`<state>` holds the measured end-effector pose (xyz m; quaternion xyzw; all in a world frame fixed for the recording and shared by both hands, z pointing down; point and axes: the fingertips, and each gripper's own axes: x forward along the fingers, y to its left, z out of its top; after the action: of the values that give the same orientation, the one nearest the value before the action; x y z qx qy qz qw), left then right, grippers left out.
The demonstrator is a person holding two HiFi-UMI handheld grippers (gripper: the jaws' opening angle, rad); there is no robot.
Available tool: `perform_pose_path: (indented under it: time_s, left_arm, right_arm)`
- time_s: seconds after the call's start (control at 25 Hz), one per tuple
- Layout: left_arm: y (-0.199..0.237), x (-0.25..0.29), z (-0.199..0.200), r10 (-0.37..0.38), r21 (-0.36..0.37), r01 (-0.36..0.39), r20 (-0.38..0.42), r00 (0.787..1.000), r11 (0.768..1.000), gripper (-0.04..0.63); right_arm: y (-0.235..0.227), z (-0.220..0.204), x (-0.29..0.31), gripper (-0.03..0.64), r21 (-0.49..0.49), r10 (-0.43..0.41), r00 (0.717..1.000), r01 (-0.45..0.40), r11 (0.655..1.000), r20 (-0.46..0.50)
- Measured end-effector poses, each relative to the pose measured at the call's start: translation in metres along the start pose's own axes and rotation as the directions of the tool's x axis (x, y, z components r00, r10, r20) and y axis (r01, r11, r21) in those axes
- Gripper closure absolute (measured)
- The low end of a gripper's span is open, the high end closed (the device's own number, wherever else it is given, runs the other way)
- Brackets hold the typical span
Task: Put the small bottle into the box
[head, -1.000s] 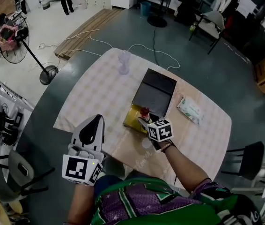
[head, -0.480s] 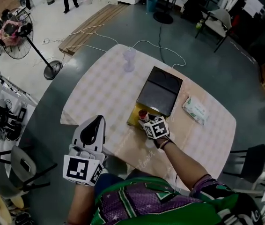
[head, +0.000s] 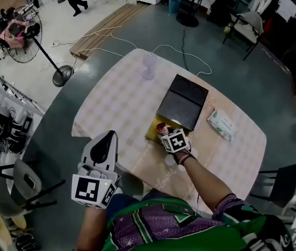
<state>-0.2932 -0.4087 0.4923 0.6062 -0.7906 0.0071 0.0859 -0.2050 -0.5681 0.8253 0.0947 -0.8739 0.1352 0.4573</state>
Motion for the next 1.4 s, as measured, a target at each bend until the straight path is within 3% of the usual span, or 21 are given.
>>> perform_pose_path:
  time_s: [0.48,0.72,1.04,1.4]
  left_arm:
    - [0.002,-0.015,0.002,0.021,-0.009,-0.021,0.023,1.0,1.0,0.572]
    - [-0.001,-0.022,0.009,0.008,-0.006,-0.008,0.041,0.999,1.0,0.572]
    - [-0.007,-0.031,0.024,-0.065,0.017,0.064,0.069,0.996,0.998,0.571]
    - [-0.01,-0.045,0.018,-0.187,-0.013,0.188,0.052,0.981,0.982,0.572]
  right_arm:
    - [-0.001,0.003,-0.008,0.394,-0.017,-0.027,0.999,0.028,0.999,0.042]
    - [0.001,0.0,-0.026,0.394,0.019,-0.049,0.995,0.047,0.999,0.081]
    - [0.006,-0.005,-0.06,0.394,0.096,-0.108,0.985,0.095,0.991,0.138]
    - [0.021,-0.018,-0.103,0.394,0.191,-0.204,0.961,0.168,0.967,0.186]
